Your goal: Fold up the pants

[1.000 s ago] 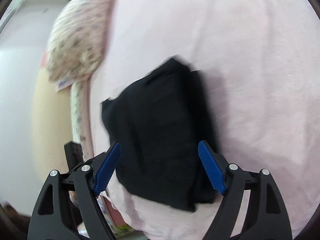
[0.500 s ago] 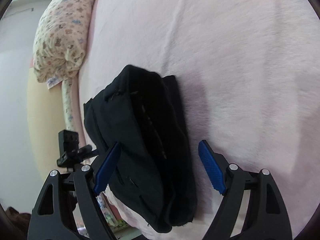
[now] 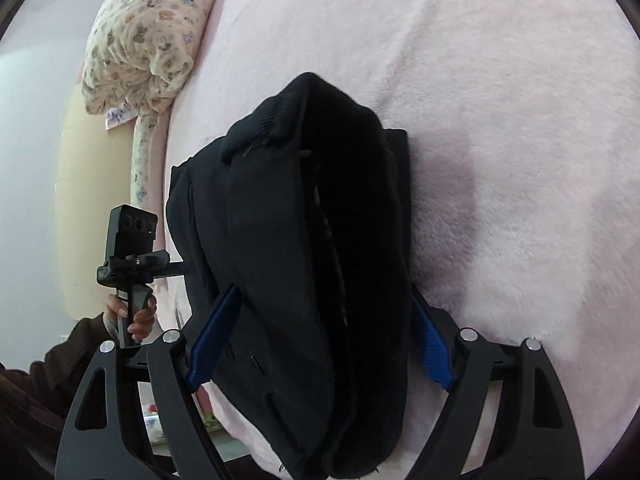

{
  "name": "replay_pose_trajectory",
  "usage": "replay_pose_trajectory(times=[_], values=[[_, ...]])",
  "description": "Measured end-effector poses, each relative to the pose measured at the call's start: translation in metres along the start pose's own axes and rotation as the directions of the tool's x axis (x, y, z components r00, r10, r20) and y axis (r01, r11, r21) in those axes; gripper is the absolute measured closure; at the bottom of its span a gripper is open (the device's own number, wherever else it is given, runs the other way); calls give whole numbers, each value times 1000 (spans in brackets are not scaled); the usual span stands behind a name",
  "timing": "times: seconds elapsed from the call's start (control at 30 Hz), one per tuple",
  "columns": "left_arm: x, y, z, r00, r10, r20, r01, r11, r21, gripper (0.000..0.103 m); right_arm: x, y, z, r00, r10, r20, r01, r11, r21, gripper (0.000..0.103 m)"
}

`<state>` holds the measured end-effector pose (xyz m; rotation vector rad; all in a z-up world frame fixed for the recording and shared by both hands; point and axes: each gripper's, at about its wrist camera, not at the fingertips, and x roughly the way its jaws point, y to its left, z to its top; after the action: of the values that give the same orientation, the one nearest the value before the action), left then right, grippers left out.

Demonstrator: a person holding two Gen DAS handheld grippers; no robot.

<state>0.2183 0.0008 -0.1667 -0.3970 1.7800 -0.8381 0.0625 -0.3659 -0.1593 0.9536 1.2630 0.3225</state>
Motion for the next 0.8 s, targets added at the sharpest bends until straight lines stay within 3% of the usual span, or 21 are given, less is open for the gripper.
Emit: replay_pose_trajectory(times=[0.17, 0.33, 0.4, 0.47, 0.57, 0.7, 0.8], values=[[4, -20, -4, 1000, -14, 25, 13, 998, 57, 2, -4, -5, -3, 1000, 7, -3, -7, 1000, -30, 49], [2, -10, -2, 997, -45, 60, 45, 999, -6, 7, -1, -5, -3, 1000, -1, 11, 1, 1000, -31, 51], [2, -9, -2, 997, -42, 65, 44, 999, -28, 13, -2, -5, -5, 1000, 1, 23, -1, 999, -32, 54], [0, -12, -2, 998, -9, 65, 12, 999, -35, 31, -1, -3, -5, 1000, -2, 29, 3, 999, -34, 55], [-5, -6, -4, 998, 12, 68, -8, 998, -64, 51, -2, -2, -7, 999, -2, 37, 3, 999, -34, 57], [-7, -5, -6, 996, 27, 88, -23, 998, -55, 59, -3, 1, -9, 999, 0, 53, 2, 999, -34, 62], [-10, -8, -11, 992, 32, 125, -28, 999, -31, 74, -6, 3, -12, 997, 25, 68, -23, 999, -27, 67]])
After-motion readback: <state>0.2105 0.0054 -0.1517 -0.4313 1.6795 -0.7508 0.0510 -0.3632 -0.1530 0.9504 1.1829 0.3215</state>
